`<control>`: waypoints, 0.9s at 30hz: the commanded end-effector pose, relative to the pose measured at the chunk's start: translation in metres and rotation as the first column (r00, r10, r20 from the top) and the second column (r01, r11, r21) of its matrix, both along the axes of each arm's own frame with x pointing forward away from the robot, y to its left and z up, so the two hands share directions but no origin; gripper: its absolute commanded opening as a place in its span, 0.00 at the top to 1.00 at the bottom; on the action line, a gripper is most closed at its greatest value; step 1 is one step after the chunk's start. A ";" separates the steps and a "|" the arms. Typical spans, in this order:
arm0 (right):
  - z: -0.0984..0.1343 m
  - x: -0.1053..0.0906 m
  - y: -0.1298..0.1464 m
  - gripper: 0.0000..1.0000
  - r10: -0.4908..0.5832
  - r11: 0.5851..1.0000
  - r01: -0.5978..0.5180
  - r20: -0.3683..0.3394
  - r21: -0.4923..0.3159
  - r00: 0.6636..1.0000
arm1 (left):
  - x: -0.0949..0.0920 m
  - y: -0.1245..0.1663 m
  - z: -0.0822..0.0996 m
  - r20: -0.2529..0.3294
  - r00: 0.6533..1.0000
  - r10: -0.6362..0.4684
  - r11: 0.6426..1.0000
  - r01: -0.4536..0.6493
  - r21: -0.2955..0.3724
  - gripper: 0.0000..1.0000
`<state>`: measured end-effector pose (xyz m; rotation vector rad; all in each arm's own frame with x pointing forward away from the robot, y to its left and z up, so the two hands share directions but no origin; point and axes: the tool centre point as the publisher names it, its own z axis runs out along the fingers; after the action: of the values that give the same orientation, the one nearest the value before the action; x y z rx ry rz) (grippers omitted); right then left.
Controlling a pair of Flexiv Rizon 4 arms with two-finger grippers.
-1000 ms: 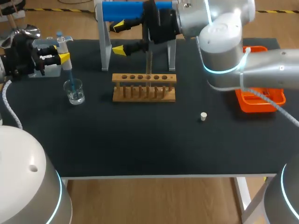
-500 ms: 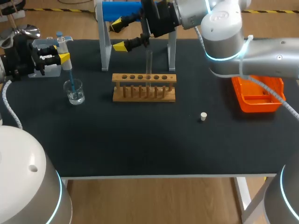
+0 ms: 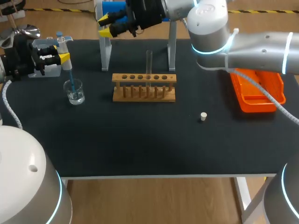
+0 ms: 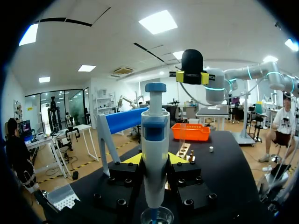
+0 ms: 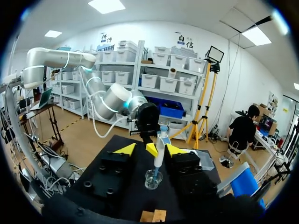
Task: Invert the test tube, pick up the pipette, mount the tip to pipette, aspirate from beaker and dispense into the tube, eject the tip, return the pipette, and cap with the stopper.
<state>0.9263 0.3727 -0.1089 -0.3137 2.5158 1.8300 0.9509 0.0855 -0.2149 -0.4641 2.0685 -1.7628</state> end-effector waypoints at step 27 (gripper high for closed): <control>0.007 0.005 0.040 1.00 0.001 0.999 -0.002 -0.032 -0.042 0.999 | -0.001 0.000 0.000 0.002 1.000 0.001 1.000 -0.001 0.001 1.00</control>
<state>0.9289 0.4036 -0.1014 -0.2974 2.5659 1.8105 0.9509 0.0855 -0.2149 -0.4642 2.0686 -1.7627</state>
